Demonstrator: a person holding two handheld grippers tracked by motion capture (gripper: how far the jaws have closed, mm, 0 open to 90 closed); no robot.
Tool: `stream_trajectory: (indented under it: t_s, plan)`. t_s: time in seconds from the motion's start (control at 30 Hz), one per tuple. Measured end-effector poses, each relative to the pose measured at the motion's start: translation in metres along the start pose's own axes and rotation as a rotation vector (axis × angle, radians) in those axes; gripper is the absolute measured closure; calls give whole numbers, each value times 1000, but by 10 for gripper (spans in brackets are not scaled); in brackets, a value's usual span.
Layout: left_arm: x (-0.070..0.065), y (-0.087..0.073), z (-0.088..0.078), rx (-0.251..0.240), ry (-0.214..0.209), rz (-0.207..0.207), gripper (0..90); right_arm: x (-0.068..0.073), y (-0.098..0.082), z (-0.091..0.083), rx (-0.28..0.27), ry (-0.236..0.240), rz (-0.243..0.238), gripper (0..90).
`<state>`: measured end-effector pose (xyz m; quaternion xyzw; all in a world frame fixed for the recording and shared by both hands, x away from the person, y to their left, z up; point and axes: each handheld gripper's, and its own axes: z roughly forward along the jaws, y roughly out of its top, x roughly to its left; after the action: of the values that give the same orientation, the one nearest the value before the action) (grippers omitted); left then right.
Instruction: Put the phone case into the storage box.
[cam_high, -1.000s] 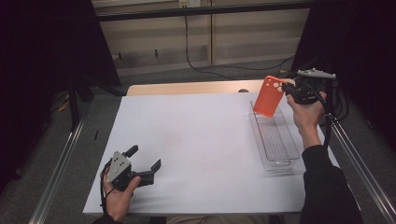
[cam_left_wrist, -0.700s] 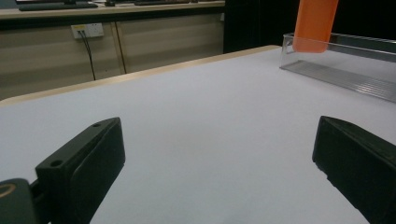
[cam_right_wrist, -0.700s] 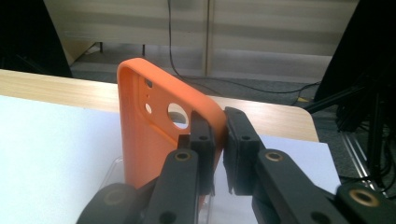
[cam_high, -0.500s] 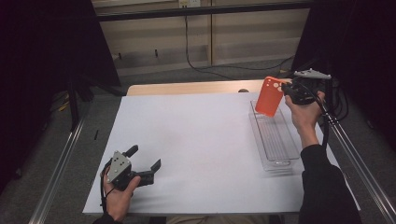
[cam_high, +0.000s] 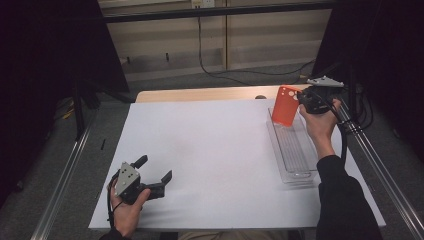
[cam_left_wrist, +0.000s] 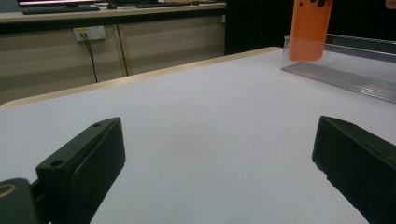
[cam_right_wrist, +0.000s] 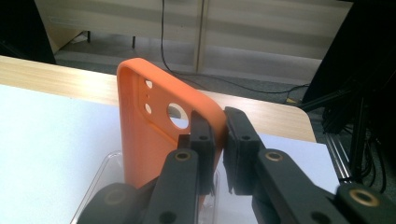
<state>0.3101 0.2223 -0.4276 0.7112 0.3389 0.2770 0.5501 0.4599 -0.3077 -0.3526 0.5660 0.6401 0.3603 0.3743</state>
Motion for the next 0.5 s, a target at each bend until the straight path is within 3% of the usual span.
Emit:
stream_trajectory:
  t_s: [0.5]
  plan:
    - [0, 0, 0, 1, -4, 2, 28, 5, -11, 7, 10, -15, -2, 827]
